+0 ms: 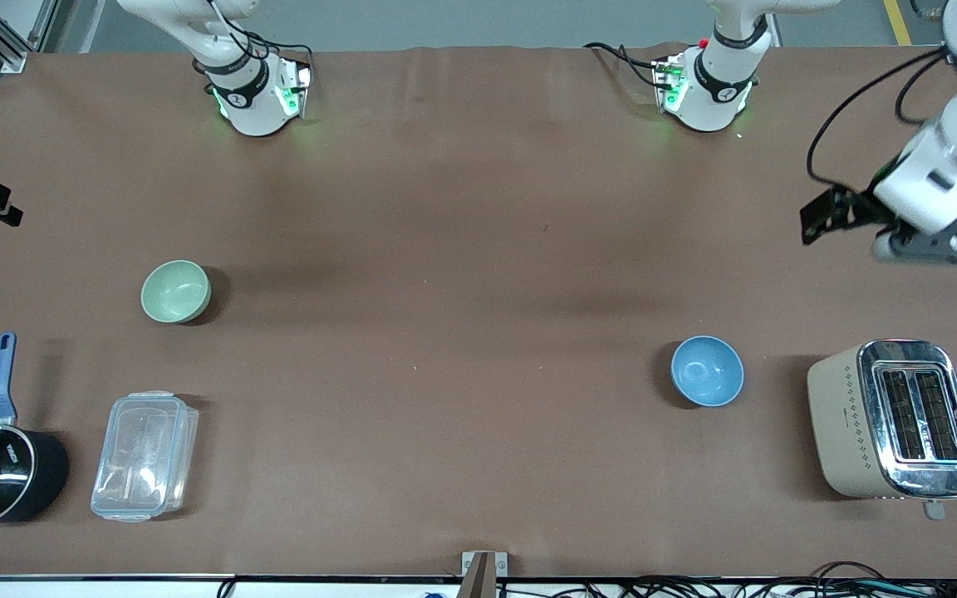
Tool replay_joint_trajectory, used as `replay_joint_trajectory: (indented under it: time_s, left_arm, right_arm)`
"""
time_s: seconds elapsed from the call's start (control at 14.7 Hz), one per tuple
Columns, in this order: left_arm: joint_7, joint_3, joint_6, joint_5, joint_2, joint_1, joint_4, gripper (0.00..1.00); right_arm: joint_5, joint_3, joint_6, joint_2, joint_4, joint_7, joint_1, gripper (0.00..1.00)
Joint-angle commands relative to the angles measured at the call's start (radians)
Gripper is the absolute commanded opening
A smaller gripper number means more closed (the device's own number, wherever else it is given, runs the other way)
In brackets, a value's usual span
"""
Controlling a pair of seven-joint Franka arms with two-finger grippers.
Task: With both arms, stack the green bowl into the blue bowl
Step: 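Reach the left gripper toward the light blue bowl rim, then grasp the blue bowl with the left gripper while the right gripper grasps the green bowl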
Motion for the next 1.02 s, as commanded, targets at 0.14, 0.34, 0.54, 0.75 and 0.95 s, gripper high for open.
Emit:
replay_joint_trajectory:
  time_s: [0.14,0.34,0.54,0.75,0.95]
  left_arm:
    - [0.019,-0.002,0.303,0.005,0.131,0.021,-0.135,1.00]
    - [0.020,-0.001,0.537,0.042,0.196,0.021,-0.239,1.00]
    - [0.016,0.001,0.748,0.048,0.285,0.042,-0.310,1.00]
    - [0.016,0.004,0.882,0.051,0.357,0.058,-0.347,0.94]
    - [-0.004,-0.001,0.883,0.050,0.395,0.064,-0.344,0.76]
  right_arm:
    - [0.022,0.012,0.010,-0.013,-0.079,-0.013,-0.070,1.00]
    - [0.050,0.009,0.040,-0.011,-0.129,-0.018,-0.091,1.00]
    - [0.068,0.009,0.138,-0.008,-0.247,-0.018,-0.119,1.00]
    - [0.081,0.009,0.273,-0.005,-0.380,-0.019,-0.131,0.99]
    - [0.081,0.009,0.442,0.010,-0.526,-0.033,-0.148,0.99]
